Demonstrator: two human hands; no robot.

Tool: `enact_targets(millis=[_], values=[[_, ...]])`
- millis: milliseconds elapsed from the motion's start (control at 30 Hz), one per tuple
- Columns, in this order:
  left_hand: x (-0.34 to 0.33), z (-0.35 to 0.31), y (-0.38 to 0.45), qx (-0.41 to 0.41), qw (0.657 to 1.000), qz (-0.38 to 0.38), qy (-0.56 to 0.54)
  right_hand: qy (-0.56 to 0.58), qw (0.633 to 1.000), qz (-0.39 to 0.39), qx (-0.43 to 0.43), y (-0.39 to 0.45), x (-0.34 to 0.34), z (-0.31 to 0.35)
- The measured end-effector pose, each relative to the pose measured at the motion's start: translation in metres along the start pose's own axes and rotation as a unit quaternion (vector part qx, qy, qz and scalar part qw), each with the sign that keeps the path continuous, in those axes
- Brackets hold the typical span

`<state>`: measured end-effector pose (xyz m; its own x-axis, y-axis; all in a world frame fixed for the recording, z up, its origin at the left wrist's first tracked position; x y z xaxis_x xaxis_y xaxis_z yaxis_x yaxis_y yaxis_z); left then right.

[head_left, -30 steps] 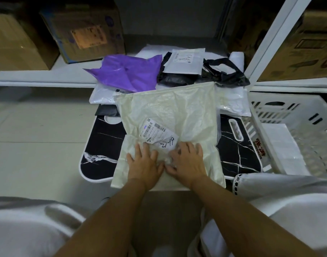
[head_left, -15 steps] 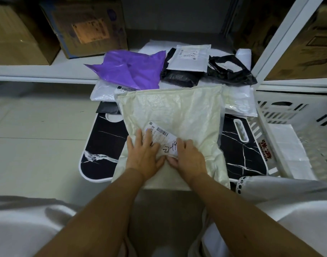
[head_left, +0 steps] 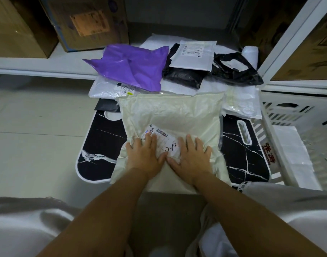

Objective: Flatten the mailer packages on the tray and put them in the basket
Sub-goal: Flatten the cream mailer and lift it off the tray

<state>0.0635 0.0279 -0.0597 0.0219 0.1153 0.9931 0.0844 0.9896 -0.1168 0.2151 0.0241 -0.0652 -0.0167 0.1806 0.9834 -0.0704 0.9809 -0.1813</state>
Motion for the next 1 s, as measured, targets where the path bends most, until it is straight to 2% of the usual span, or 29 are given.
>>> enact_targets(millis=[100, 233, 333, 400, 567, 733, 1000], values=[[0.016, 0.003, 0.01, 0.003, 0.998, -0.063, 0.013, 0.013, 0.995, -0.096, -0.015, 0.008, 0.02, -0.007], [0.027, 0.008, 0.016, 0.012, 0.997, -0.071, 0.037, 0.063, 0.996, -0.052, -0.023, 0.035, 0.026, -0.015], [0.031, -0.003, 0.021, -0.029, 0.995, -0.077, 0.053, -0.044, 0.996, -0.078, -0.002, 0.042, 0.039, -0.005], [0.023, -0.007, 0.028, -0.047, 0.997, -0.047, 0.038, -0.068, 0.993, -0.102, 0.007, 0.042, 0.04, 0.0], [-0.004, -0.003, 0.04, -0.027, 0.999, 0.022, 0.01, 0.034, 0.999, 0.014, -0.023, 0.052, 0.001, -0.013], [0.004, -0.003, 0.048, -0.019, 1.0, -0.009, 0.003, 0.035, 0.999, 0.03, -0.014, 0.056, -0.001, -0.012], [0.013, -0.01, 0.056, 0.013, 0.999, -0.04, -0.007, 0.043, 0.997, 0.047, -0.049, 0.059, -0.001, -0.011]])
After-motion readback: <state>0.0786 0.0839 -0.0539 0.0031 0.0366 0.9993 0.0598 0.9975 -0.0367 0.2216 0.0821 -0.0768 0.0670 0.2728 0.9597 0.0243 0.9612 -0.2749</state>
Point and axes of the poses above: each hand's wrist, its own y-axis towards the middle knuckle, its own x-axis out of the back of the hand, z = x × y, the point moved 10 cm from there along y, towards the middle knuckle, and after that the axes turned 3 degrees about -x, right-handed, at the moved point
